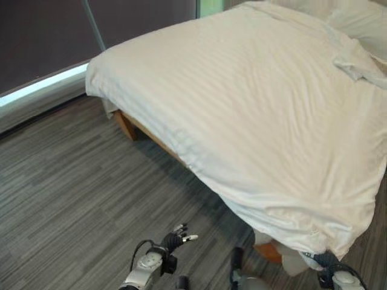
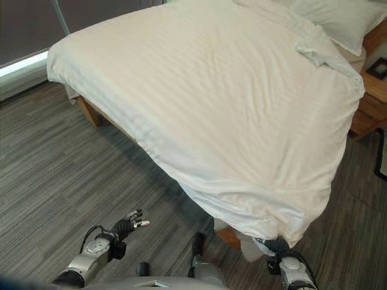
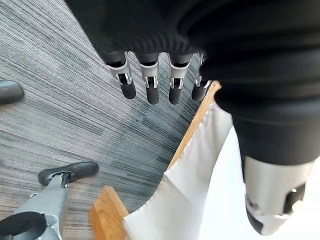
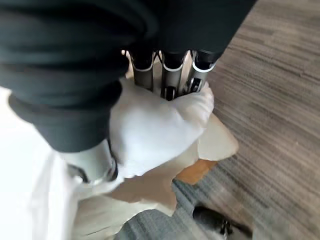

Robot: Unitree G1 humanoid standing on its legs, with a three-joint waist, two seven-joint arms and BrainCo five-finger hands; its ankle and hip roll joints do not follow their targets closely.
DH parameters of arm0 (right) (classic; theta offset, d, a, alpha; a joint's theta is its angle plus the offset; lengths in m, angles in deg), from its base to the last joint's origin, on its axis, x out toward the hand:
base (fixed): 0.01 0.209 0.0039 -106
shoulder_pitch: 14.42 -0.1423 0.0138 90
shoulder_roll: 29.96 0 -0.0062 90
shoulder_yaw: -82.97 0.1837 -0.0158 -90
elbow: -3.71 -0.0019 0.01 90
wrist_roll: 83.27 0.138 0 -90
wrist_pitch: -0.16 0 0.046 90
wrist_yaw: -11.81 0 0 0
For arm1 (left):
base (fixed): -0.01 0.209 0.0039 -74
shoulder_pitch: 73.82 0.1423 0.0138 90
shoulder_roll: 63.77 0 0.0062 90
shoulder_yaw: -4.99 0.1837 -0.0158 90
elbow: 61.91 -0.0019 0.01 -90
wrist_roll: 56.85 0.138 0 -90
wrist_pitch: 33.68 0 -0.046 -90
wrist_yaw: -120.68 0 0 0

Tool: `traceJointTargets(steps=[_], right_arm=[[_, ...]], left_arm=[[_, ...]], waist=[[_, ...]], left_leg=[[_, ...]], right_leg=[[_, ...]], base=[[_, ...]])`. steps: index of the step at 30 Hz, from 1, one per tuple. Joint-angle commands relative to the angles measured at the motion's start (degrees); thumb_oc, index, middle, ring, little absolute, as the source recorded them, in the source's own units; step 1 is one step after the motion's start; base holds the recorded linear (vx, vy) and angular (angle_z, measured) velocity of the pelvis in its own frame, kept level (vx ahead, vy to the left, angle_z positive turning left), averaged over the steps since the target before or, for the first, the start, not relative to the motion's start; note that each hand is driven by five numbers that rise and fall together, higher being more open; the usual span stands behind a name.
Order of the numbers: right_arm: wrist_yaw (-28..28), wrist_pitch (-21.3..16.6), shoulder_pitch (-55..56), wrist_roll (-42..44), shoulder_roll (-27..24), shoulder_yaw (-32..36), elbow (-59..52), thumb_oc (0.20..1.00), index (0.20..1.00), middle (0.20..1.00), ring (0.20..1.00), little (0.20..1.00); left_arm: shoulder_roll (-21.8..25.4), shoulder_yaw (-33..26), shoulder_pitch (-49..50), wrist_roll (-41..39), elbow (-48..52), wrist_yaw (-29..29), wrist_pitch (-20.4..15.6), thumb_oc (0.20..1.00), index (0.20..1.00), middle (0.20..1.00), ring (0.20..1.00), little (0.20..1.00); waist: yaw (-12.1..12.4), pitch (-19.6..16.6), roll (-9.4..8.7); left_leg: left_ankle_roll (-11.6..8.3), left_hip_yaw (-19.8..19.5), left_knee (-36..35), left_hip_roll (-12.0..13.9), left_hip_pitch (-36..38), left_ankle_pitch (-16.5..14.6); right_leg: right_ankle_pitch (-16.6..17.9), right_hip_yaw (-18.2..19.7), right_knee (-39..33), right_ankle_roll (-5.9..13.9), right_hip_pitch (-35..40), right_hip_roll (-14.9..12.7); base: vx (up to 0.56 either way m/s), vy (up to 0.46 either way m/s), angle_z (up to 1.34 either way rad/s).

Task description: Making the bed.

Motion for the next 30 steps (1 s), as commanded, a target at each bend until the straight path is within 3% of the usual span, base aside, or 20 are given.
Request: traceJointTargets(steps=[1,4,6,8,10,13,17,18,19,20,21,23,24,30], right_arm=[[8.2,10.1,13.9,0.6,3.7,-7.4,7.4,1.0,1.0,1.0,1.0,1.0],[11.9,9.0,18.7,-4.1,-1.2,-10.7,-2.7,1.0,1.0,1.0,1.0,1.0],[16.9,9.1,25.3,-6.1,-8.3,-12.0,-20.1,1.0,1.0,1.0,1.0,1.0],[24.0,10.3,33.5,0.8,-18.4,-9.3,-42.4,1.0,1.0,1.0,1.0,1.0],[31.3,11.1,40.8,18.4,-32.2,-3.4,-67.6,1.0,1.0,1.0,1.0,1.0],[29.7,9.5,43.8,21.0,-39.2,4.4,-75.5,1.0,1.0,1.0,1.0,1.0],[23.2,6.3,40.6,25.1,-36.7,11.7,-80.6,1.0,1.0,1.0,1.0,1.0],[19.1,4.0,35.4,31.6,-30.0,13.4,-82.4,1.0,1.0,1.0,1.0,1.0],[17.6,3.5,33.1,34.4,-26.8,12.8,-82.7,1.0,1.0,1.0,1.0,1.0],[17.5,3.5,33.0,34.4,-26.7,12.7,-82.7,1.0,1.0,1.0,1.0,1.0],[15.4,1.7,28.4,39.1,-19.6,10.6,-81.8,1.0,1.0,1.0,1.0,1.0],[14.2,1.5,26.3,40.0,-17.1,9.3,-81.2,1.0,1.0,1.0,1.0,1.0],[12.0,0.8,22.6,40.7,-13.0,6.2,-80.5,0.2,0.2,0.2,0.2,0.2],[8.4,0.5,12.2,40.3,-7.3,-3.1,-77.9,0.2,0.2,0.2,0.2,0.2]], left_arm=[[-2.4,-2.2,-4.3,0.1,-1.5,-2.1,-0.9,1.0,1.0,1.0,1.0,1.0],[-0.1,-1.1,-4.0,1.3,-0.5,-3.7,-1.1,1.0,1.0,1.0,1.0,1.0],[2.0,-0.1,-3.1,2.4,1.2,-4.7,-1.5,1.0,1.0,1.0,1.0,1.0],[4.2,0.9,-2.1,3.2,3.0,-6.2,-2.2,1.0,1.0,1.0,1.0,1.0],[7.1,1.9,-1.0,3.7,5.4,-7.7,-3.7,1.0,1.0,1.0,1.0,1.0],[7.6,3.2,-0.9,4.0,7.1,-8.2,-4.4,1.0,1.0,1.0,1.0,1.0],[6.0,2.0,-0.6,2.5,7.5,-6.3,-5.0,1.0,1.0,1.0,1.0,1.0],[3.9,1.3,-0.2,0.9,7.8,-4.3,-5.4,1.0,1.0,1.0,1.0,1.0],[3.3,1.3,0.1,0.4,8.2,-3.7,-5.3,1.0,1.0,1.0,1.0,1.0],[3.4,1.3,0.1,0.4,8.2,-3.7,-5.3,1.0,1.0,1.0,1.0,1.0],[2.3,1.5,0.5,-0.2,8.8,-2.7,-5.3,1.0,1.0,1.0,1.0,1.0],[1.8,1.4,0.7,-0.2,8.7,-2.4,-5.1,1.0,1.0,1.0,1.0,1.0],[1.4,1.5,1.1,-0.2,8.9,-2.2,-4.7,1.0,1.0,1.0,1.0,1.0],[0.7,0.7,1.7,0.0,9.3,-0.5,-4.5,1.0,1.0,1.0,1.0,1.0]], waist=[[-2.1,4.8,4.86],[-2.9,4.3,3.95],[-3.3,4.1,3.4],[-4.3,3.6,2.81],[-5.9,3.2,2.21],[-7.1,2.1,2.46],[-8.7,1.4,3.1],[-9.0,1.5,3.89],[-8.8,1.3,4.13],[-8.9,1.4,4.07],[-8.2,1.6,4.52],[-7.8,1.6,4.68],[-6.7,1.9,5.01],[-3.1,3.5,5.6]], left_leg=[[0.15,-1.7,0.2,-0.2,-5.8,5.4],[0.0,-0.9,0.2,0.0,-5.3,5.1],[-0.1,-0.3,0.2,0.1,-4.5,4.6],[-0.36,0.9,0.2,0.1,-4.0,4.5],[-0.63,3.1,0.2,0.4,-2.6,3.7],[-0.72,4.2,0.2,0.3,-2.5,3.6],[-0.55,4.9,0.2,0.2,-2.4,3.6],[-0.21,4.9,0.2,0.1,-2.2,3.3],[-0.09,4.8,0.2,0.0,-2.6,3.5],[-0.09,4.8,0.2,0.0,-2.6,3.5],[0.21,4.2,0.2,-0.2,-2.8,3.5],[0.33,3.9,0.2,-0.2,-2.9,3.5],[0.48,3.2,0.2,-0.4,-3.1,3.6],[0.63,1.3,0.2,-0.4,-4.4,4.3]], right_leg=[[-5.3,-0.4,1.0,2.45,6.4,2.2],[-5.1,0.5,1.0,2.51,6.5,2.5],[-5.2,1.3,1.0,2.69,7.0,2.7],[-4.9,2.4,1.0,3.09,6.8,2.8],[-4.6,4.4,1.0,3.64,7.0,3.0],[-4.2,5.5,1.0,3.86,6.6,3.0],[-3.8,5.9,1.0,4.09,6.4,2.7],[-3.8,5.8,1.0,4.13,6.5,2.5],[-3.7,5.8,1.0,4.09,6.1,2.4],[-3.7,5.7,1.0,4.09,6.2,2.4],[-3.8,5.0,1.0,4.0,6.2,2.1],[-3.9,4.6,1.0,3.95,6.3,2.0],[-4.1,4.0,1.0,3.87,6.3,1.9],[-4.4,1.8,1.0,3.7,6.0,1.4]], base=[[0.0,0.0,0.0],[0.0,-0.004,-0.03],[0.02,-0.004,-0.25],[0.01,0.02,-0.54],[0.02,0.046,-0.95],[0.01,0.031,-0.64],[0.01,0.029,-0.08],[-0.01,0.046,-0.1],[-0.01,0.036,-0.08],[-0.02,0.008,-0.1],[0.0,0.0,0.0],[-0.01,-0.006,0.1],[-0.01,-0.011,0.27],[-0.03,-0.012,0.23]])
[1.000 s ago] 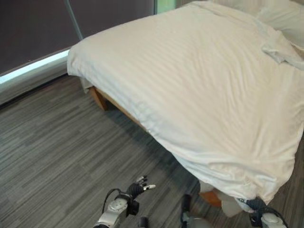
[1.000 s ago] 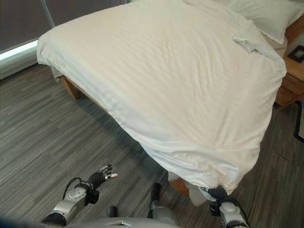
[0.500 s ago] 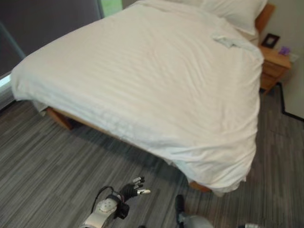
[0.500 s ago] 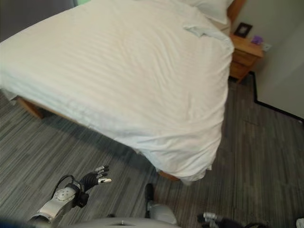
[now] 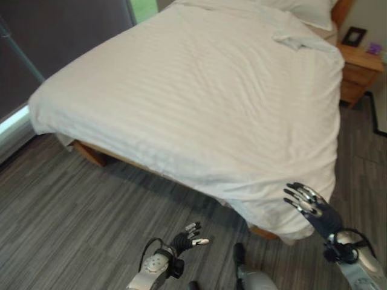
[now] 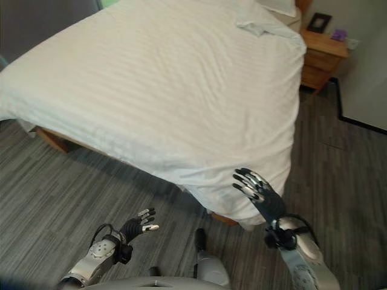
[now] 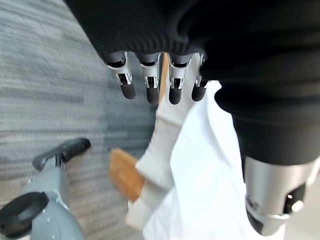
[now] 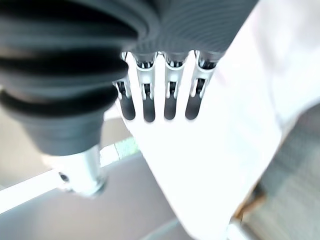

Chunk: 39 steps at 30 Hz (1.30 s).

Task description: Making the bed.

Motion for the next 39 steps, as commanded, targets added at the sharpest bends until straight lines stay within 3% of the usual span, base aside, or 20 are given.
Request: traceJointTargets(steps=[1,5,11,30,39], right_arm=[[-1.9,-4.1,-4.9,0.5,-0.1,1.9,-1.5,0.2,0.2,0.2,0.2,0.2],[-5.7,-5.1,-12.9,-0.8,2.9,-3.1,2.4,0.2,0.2,0.2,0.2,0.2],[-7.3,-5.7,-16.1,-2.8,3.2,-4.2,4.0,0.2,0.2,0.2,0.2,0.2],[-14.1,-11.0,-13.6,-2.1,5.6,8.9,8.6,0.2,0.2,0.2,0.2,0.2],[-17.4,-12.8,-19.8,-0.7,5.3,12.0,20.9,0.2,0.2,0.2,0.2,0.2]], left_arm=[[0.8,-1.9,-3.3,-2.1,0.1,1.5,-2.0,1.0,1.0,1.0,1.0,1.0],[-0.5,-2.4,-4.0,-3.2,-0.7,3.4,-2.0,1.0,1.0,1.0,1.0,1.0],[-0.8,-2.3,-4.7,-2.8,-0.7,4.2,-2.1,1.0,1.0,1.0,1.0,1.0],[-0.9,-4.2,-5.8,-2.9,-0.4,5.8,-2.9,1.0,1.0,1.0,1.0,1.0],[-1.0,-2.8,-8.1,-3.4,-0.8,5.8,-3.2,1.0,1.0,1.0,1.0,1.0]], waist=[[1.1,3.5,-0.4],[4.0,5.3,-0.25],[5.0,6.5,-0.21],[3.4,8.2,0.09],[3.5,9.4,0.71]], left_leg=[[-0.52,-4.8,0.3,-0.6,-3.7,4.0],[-0.57,-6.4,0.3,-0.7,-6.0,5.2],[-0.7,-7.2,0.3,-0.6,-7.3,5.8],[-0.75,-7.2,0.3,-0.2,-9.6,6.1],[-0.69,-6.9,0.3,-0.3,-11.3,6.2]], right_leg=[[-5.2,-1.1,0.9,4.63,6.3,-0.5],[-4.8,-2.4,0.9,4.44,5.1,-0.6],[-4.8,-2.9,0.9,4.27,4.3,-0.4],[-4.6,-2.2,0.9,4.02,1.8,0.4],[-4.3,-1.3,0.9,4.08,-0.4,0.5]], base=[[-0.03,-0.015,0.18],[-0.07,-0.023,0.22],[-0.03,-0.02,0.12],[0.0,-0.001,0.01],[0.01,-0.014,-0.07]])
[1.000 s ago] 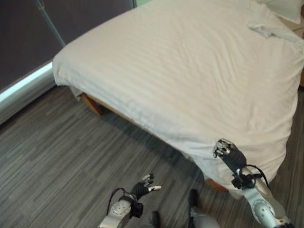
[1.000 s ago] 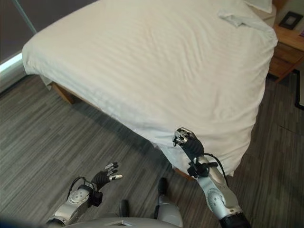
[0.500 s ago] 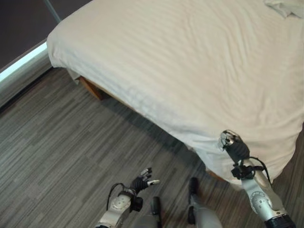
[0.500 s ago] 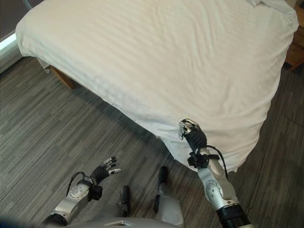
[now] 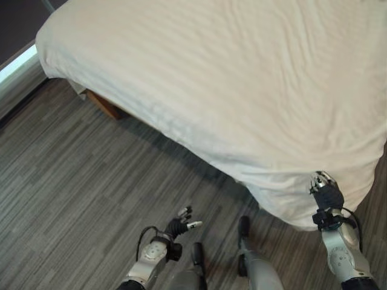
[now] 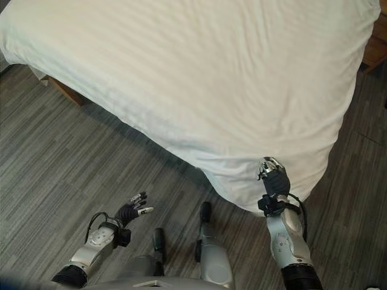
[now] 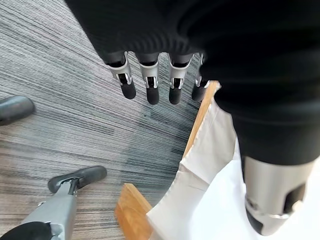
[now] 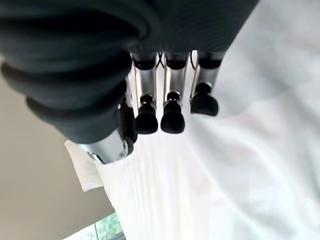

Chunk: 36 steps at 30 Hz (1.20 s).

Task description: Making the bed.

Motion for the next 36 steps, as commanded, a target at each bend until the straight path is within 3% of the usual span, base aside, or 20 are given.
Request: traceJointTargets(steps=[1,10,17,28,36], right_arm=[[-1.7,-4.1,-6.3,1.1,-2.1,3.3,0.5,0.2,0.2,0.2,0.2,0.2],[-3.5,-4.1,-15.2,1.8,-4.8,2.0,10.8,0.2,0.2,0.2,0.2,0.2],[-3.0,-2.9,-14.4,2.7,-2.7,0.2,13.5,0.2,0.2,0.2,0.2,0.2],[1.3,0.3,-3.4,9.5,5.4,-0.7,27.3,0.2,0.2,0.2,0.2,0.2],[2.5,1.3,-0.6,8.3,4.0,1.8,31.0,0.2,0.2,0.2,0.2,0.2]], left_arm=[[-0.8,1.1,-2.7,-3.1,-0.6,-0.1,-3.0,1.0,1.0,1.0,1.0,1.0],[-1.0,2.7,-3.6,-3.6,-0.8,-0.3,-3.0,1.0,1.0,1.0,1.0,1.0],[-1.8,3.2,-4.1,-3.9,-0.9,0.1,-3.0,1.0,1.0,1.0,1.0,1.0],[-3.7,3.2,-6.0,-4.6,-2.8,1.7,-3.6,1.0,1.0,1.0,1.0,1.0],[-3.8,2.9,-6.2,-4.5,-3.2,1.5,-4.2,1.0,1.0,1.0,1.0,1.0]], waist=[[1.2,1.4,2.34],[3.0,2.4,4.17],[3.1,2.8,5.11],[1.0,3.4,5.98],[-0.7,3.6,6.6]], left_leg=[[-1.11,-5.2,0.2,0.3,-5.2,5.1],[-1.25,-5.5,0.2,0.0,-6.8,5.5],[-1.36,-5.6,0.2,-0.1,-7.3,5.6],[-1.64,-5.0,0.2,0.3,-6.7,5.4],[-1.75,-3.8,0.2,0.2,-6.5,5.2]], right_leg=[[-4.7,0.2,0.9,4.06,5.2,1.4],[-4.3,0.2,0.9,4.0,3.4,1.2],[-4.4,0.2,0.9,3.9,2.9,1.3],[-4.7,0.9,0.9,3.84,3.1,1.8],[-4.5,2.0,0.9,3.9,2.7,1.8]], base=[[0.0,0.0,0.0],[0.0,0.0,0.0],[0.0,0.0,0.0],[0.0,-0.001,0.0],[0.0,0.012,-0.11]])
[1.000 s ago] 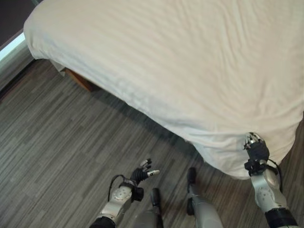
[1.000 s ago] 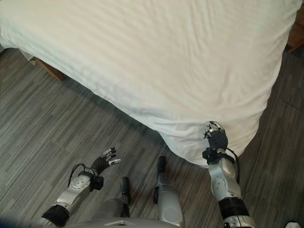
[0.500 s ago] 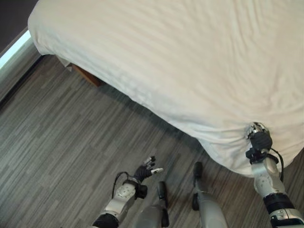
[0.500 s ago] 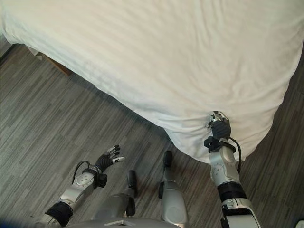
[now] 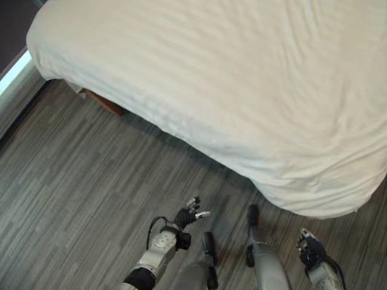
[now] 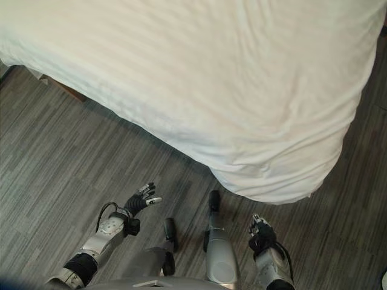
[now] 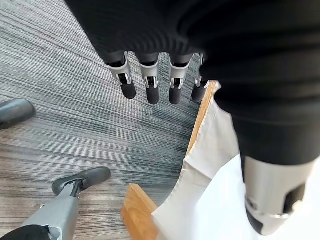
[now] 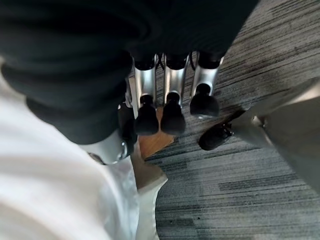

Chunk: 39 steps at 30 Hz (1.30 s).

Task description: Making the bed.

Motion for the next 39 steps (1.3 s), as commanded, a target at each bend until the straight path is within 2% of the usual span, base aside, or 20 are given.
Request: traceJointTargets(steps=[1,4,8,9,10,11,12,13,14,15,16,18,21,22,23,27,29,30,34,39], right_arm=[[0.8,-1.8,-3.6,0.7,-3.6,3.0,-2.7,0.2,0.2,0.2,0.2,0.2],[0.4,-1.3,-2.5,-3.0,-5.2,3.0,-3.1,0.2,0.2,0.2,0.2,0.2],[2.0,-0.5,3.3,-9.8,-8.2,1.5,-16.7,0.2,0.2,0.2,0.2,0.2],[1.9,-0.4,3.5,-9.8,-8.2,1.5,-16.8,0.2,0.2,0.2,0.2,0.2],[5.8,-0.1,6.8,-11.5,-11.6,0.1,-28.4,0.2,0.2,0.2,0.2,0.2],[8.6,-0.1,8.0,-11.2,-14.0,-0.8,-34.4,0.2,0.2,0.2,0.2,0.2],[12.0,0.0,9.1,-10.8,-17.7,-2.0,-39.5,0.2,0.2,0.2,0.2,0.2],[12.0,0.0,9.1,-10.8,-17.7,-2.0,-39.5,0.2,0.2,0.2,0.2,0.2],[16.4,0.1,10.9,-8.6,-24.0,-2.6,-50.9,0.2,0.2,0.2,0.2,0.2],[16.4,0.1,11.0,-8.6,-24.0,-2.5,-51.0,0.2,0.2,0.2,0.2,0.2],[18.6,0.8,10.6,-8.5,-28.7,-4.8,-58.8,0.2,0.2,0.2,0.2,0.2],[20.1,2.3,9.0,-12.9,-33.9,-7.8,-64.6,0.2,0.2,0.2,0.2,0.2],[20.1,2.4,9.0,-12.9,-33.9,-7.8,-64.6,0.2,0.2,0.2,0.2,0.2],[19.3,4.5,0.1,-4.5,-28.7,-16.9,-66.2,0.2,0.2,0.2,0.2,0.2],[19.1,4.8,-1.3,-0.2,-26.1,-17.1,-65.4,0.2,0.2,0.2,0.2,0.2],[16.2,3.0,-2.8,6.2,-20.3,-11.5,-57.3,0.2,0.2,0.2,0.2,0.2],[16.0,2.7,-2.7,7.3,-19.8,-10.6,-55.9,0.2,0.2,0.2,0.2,0.2],[14.8,1.4,-4.1,10.1,-18.8,-6.1,-50.9,0.2,0.2,0.2,0.2,0.2],[12.3,-1.1,-8.2,12.1,-17.5,-2.0,-43.9,0.2,0.2,0.2,0.2,0.2],[9.9,-3.2,-13.6,14.2,-16.4,0.1,-36.0,0.2,0.2,0.2,0.2,0.2]], left_arm=[[-0.8,0.3,-1.4,-2.7,0.1,0.2,-2.7,1.0,1.0,1.0,1.0,1.0],[-0.4,0.0,-1.4,-2.4,0.3,0.1,-2.8,1.0,1.0,1.0,1.0,1.0],[1.1,-1.5,-0.1,-1.6,1.8,-0.8,-2.6,1.0,1.0,1.0,1.0,1.0],[1.1,-1.4,0.0,-1.6,1.8,-0.9,-2.6,1.0,1.0,1.0,1.0,1.0],[1.9,-2.3,0.8,-1.2,2.7,-1.6,-2.6,1.0,1.0,1.0,1.0,1.0],[2.4,-2.3,1.3,-1.0,3.4,-2.4,-2.5,1.0,1.0,1.0,1.0,1.0],[2.9,-2.3,1.5,-0.6,3.7,-3.2,-2.6,1.0,1.0,1.0,1.0,1.0],[2.9,-2.3,1.5,-0.6,3.7,-3.2,-2.6,1.0,1.0,1.0,1.0,1.0],[3.7,-1.6,2.5,0.3,4.2,-5.0,-2.4,1.0,1.0,1.0,1.0,1.0],[3.7,-1.6,2.5,0.4,4.2,-5.0,-2.4,1.0,1.0,1.0,1.0,1.0],[3.8,-0.5,2.8,1.3,4.1,-6.2,-2.0,1.0,1.0,1.0,1.0,1.0],[3.6,0.0,2.7,1.9,4.0,-7.0,-1.9,1.0,1.0,1.0,1.0,1.0],[3.5,-0.1,2.7,1.9,4.0,-7.0,-1.9,1.0,1.0,1.0,1.0,1.0],[1.2,1.3,0.4,1.5,1.8,-4.8,-1.8,1.0,1.0,1.0,1.0,1.0],[1.1,1.3,0.5,1.3,2.1,-4.6,-1.7,1.0,1.0,1.0,1.0,1.0],[1.7,0.2,2.0,0.5,3.3,-5.1,-1.0,1.0,1.0,1.0,1.0,1.0],[1.9,0.1,2.6,0.3,3.5,-5.3,-1.0,1.0,1.0,1.0,1.0,1.0],[2.3,-0.4,3.8,0.0,3.2,-5.9,-0.7,1.0,1.0,1.0,1.0,1.0],[2.3,-0.1,4.9,-0.7,2.8,-6.4,-0.3,1.0,1.0,1.0,1.0,1.0],[2.4,1.7,4.6,-0.8,2.8,-6.7,-0.1,1.0,1.0,1.0,1.0,1.0]], waist=[[-0.6,1.4,2.27],[-1.0,1.4,2.23],[-2.0,1.1,1.54],[-2.0,1.1,1.55],[-2.5,1.0,0.96],[-2.6,0.8,0.64],[-2.7,0.7,0.33],[-2.7,0.6,0.31],[-2.6,0.2,-0.14],[-2.6,0.1,-0.08],[-2.4,-0.3,-0.29],[-2.1,-0.7,-0.4],[-2.1,-0.7,-0.37],[-0.7,-1.2,0.24],[-0.7,-1.3,0.43],[0.1,-1.6,1.51],[0.2,-1.6,1.67],[0.3,-1.7,2.11],[0.7,-1.6,2.99],[1.2,-1.4,3.94]], left_leg=[[-1.85,-5.7,0.2,0.9,-4.7,5.1],[-1.91,-5.5,0.2,0.8,-4.6,5.1],[-1.94,-5.1,0.2,1.0,-4.2,5.0],[-1.94,-5.1,0.2,1.0,-4.2,5.0],[-2.02,-4.9,0.2,1.1,-3.6,4.7],[-2.02,-5.0,0.2,1.0,-3.6,4.8],[-2.07,-5.1,0.2,1.0,-3.2,4.7],[-2.07,-5.1,0.2,1.0,-3.4,4.8],[-2.06,-5.1,0.2,0.9,-3.1,4.7],[-2.06,-5.1,0.2,0.9,-3.1,4.6],[-2.04,-5.2,0.2,0.9,-2.8,4.5],[-1.99,-5.3,0.2,0.8,-2.4,4.4],[-1.99,-5.3,0.2,0.8,-2.4,4.4],[-1.79,-6.1,0.2,0.5,-2.0,4.4],[-1.7,-6.4,0.2,0.3,-2.2,4.6],[-1.58,-7.0,0.2,0.1,-2.3,4.6],[-1.57,-7.1,0.2,0.0,-2.2,4.6],[-1.48,-7.2,0.2,-0.2,-2.4,4.5],[-1.3,-7.3,0.2,-0.4,-2.7,4.4],[-1.07,-7.5,0.2,-0.7,-3.0,4.4]], right_leg=[[-4.9,-0.1,0.9,3.95,5.7,1.8],[-4.7,0.0,0.9,3.93,5.7,1.8],[-4.7,0.1,0.9,3.96,6.0,1.8],[-4.7,0.1,0.9,3.97,6.0,1.8],[-4.8,0.2,0.9,4.01,6.5,1.9],[-4.7,0.3,0.9,4.02,6.6,1.8],[-4.8,0.2,0.9,4.07,7.0,1.8],[-4.7,0.2,0.9,4.06,6.8,1.8],[-4.8,0.0,0.9,4.17,7.1,1.6],[-4.8,0.0,0.9,4.17,7.1,1.6],[-4.9,-0.1,0.9,4.24,7.4,1.5],[-4.9,-0.2,0.9,4.3,7.8,1.3],[-4.9,-0.2,0.9,4.3,7.8,1.3],[-5.0,-0.9,0.9,4.22,8.6,0.9],[-5.0,-1.2,0.9,4.19,8.6,0.7],[-5.1,-1.8,0.9,4.15,8.8,0.4],[-5.1,-1.7,0.9,4.15,8.8,0.3],[-5.0,-1.8,0.9,4.19,8.6,0.2],[-4.9,-1.6,0.9,4.28,8.3,0.1],[-4.7,-1.0,0.9,4.23,7.7,0.2]], base=[[-0.01,0.013,-0.05],[-0.01,0.0,-0.04],[0.0,0.0,0.0],[0.0,0.0,0.0],[0.0,0.0,0.0],[0.01,-0.015,-0.04],[0.0,-0.012,-0.07],[0.0,-0.006,-0.08],[0.0,0.0,0.0],[0.0,0.0,0.0],[0.02,0.011,0.05],[0.01,0.014,0.05],[0.0,0.003,0.07],[-0.02,0.01,0.13],[-0.02,0.014,0.1],[-0.01,0.006,0.23],[-0.01,0.002,0.11],[0.0,0.0,0.0],[-0.01,-0.002,-0.01],[0.0,0.0,0.0]])
